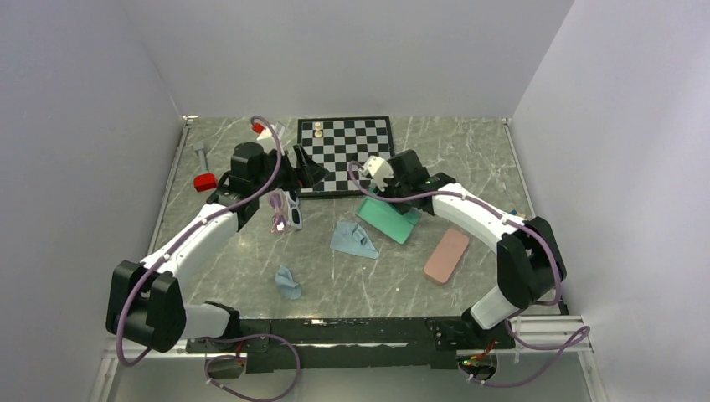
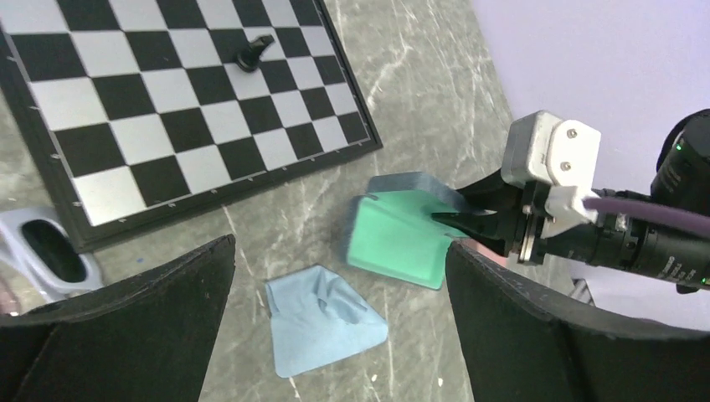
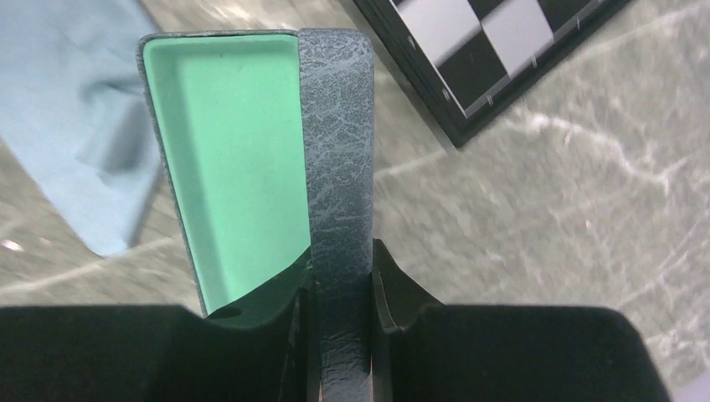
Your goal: Organize the sunglasses
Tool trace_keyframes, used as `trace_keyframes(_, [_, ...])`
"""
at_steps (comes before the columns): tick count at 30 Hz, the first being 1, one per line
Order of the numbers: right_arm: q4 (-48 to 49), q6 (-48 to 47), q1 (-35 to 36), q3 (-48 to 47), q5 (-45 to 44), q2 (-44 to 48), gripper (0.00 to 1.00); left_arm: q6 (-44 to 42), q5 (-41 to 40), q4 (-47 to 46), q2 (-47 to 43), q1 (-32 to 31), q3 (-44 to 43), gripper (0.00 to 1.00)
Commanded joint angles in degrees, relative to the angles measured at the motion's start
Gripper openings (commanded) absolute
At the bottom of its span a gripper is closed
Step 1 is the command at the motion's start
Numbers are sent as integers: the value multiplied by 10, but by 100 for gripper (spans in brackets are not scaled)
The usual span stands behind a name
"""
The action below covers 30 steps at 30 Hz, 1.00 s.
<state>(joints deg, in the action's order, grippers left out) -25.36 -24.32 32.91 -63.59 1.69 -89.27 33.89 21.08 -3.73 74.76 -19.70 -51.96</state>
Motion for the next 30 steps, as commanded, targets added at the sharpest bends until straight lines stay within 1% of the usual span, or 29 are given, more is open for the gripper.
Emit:
trace_keyframes(1, [-23, -52, -61, -9, -21, -7, 2, -39, -31, 2, -24, 14, 5, 99])
trace_keyframes(4, [-18, -64, -91, -6, -20, -23, 3, -49, -52, 16, -27, 18, 5, 99])
trace_keyframes(6, [-12, -82, -104, 0, -2, -33, 4, -53, -65, 25, -27, 19, 4, 99])
trace_keyframes(9, [-20, -91, -110, -4, 3, -53, 5, -49, -98, 36, -27, 20, 2, 99])
trace_keyframes(14, [-4, -84, -110, -8, -11, -78, 14, -44, -109, 43, -31, 26, 8, 99])
trace_keyframes(15, [-1, -81, -110, -9, -12, -80, 18, -43, -109, 51, -31, 26, 8, 99])
trace_keyframes(16, [3, -76, -110, -10, -14, -82, 24, -43, -109, 53, -31, 27, 8, 99])
trace_keyframes(19, [7, -65, -110, -13, -16, -79, 32, -41, -109, 57, -32, 28, 10, 99])
trace_keyframes(21, [5, -58, -110, -14, -16, -71, 48, -41, -107, 57, -33, 28, 11, 99])
trace_keyframes(24, [-1, -46, -110, -15, -16, -50, 59, -41, -103, 57, -33, 28, 10, 99])
trace_keyframes(26, [-14, -22, -110, -28, -16, -34, 66, -44, -98, 58, -33, 28, 9, 99])
trace_keyframes(27, [-25, -10, -110, -39, -23, -27, 76, -44, -100, 58, -34, 29, 10, 99])
trace_keyframes(28, [-36, 6, -110, -54, -39, -19, 96, -45, -101, 58, -36, 28, 11, 99])
trace_keyframes(29, [-47, 28, -110, -71, -51, -10, 99, -46, -104, 58, -38, 28, 12, 99])
trace_keyframes(30, [-56, 55, -110, -95, -73, 1, 100, -46, -108, 58, -42, 28, 13, 99])
